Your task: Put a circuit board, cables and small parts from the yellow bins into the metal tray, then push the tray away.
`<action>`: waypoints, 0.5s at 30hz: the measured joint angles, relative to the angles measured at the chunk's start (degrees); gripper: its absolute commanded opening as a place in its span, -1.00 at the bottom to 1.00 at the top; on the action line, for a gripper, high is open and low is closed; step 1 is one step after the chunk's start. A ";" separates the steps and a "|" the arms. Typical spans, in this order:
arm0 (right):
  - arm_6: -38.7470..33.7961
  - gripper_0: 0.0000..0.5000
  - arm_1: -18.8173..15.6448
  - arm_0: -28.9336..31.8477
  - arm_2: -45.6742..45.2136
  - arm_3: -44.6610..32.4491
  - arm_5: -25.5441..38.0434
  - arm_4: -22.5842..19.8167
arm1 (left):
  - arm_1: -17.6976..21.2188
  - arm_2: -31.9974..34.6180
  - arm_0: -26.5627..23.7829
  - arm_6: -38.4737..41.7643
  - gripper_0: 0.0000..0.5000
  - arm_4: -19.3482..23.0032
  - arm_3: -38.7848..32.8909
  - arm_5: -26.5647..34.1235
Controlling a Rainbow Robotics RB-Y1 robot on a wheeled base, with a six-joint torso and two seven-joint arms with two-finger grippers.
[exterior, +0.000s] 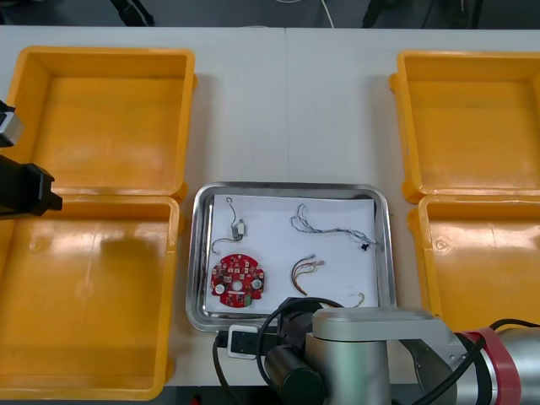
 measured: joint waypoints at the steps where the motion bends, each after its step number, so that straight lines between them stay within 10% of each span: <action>1: 0.00 0.70 0.07 0.00 0.00 0.00 0.00 0.01 | 0.00 0.00 0.00 0.00 1.00 0.00 0.00 0.00; 15: -0.01 -0.10 0.22 0.01 0.00 0.02 0.00 0.62 | 0.00 0.00 0.00 0.00 1.00 0.00 0.00 0.00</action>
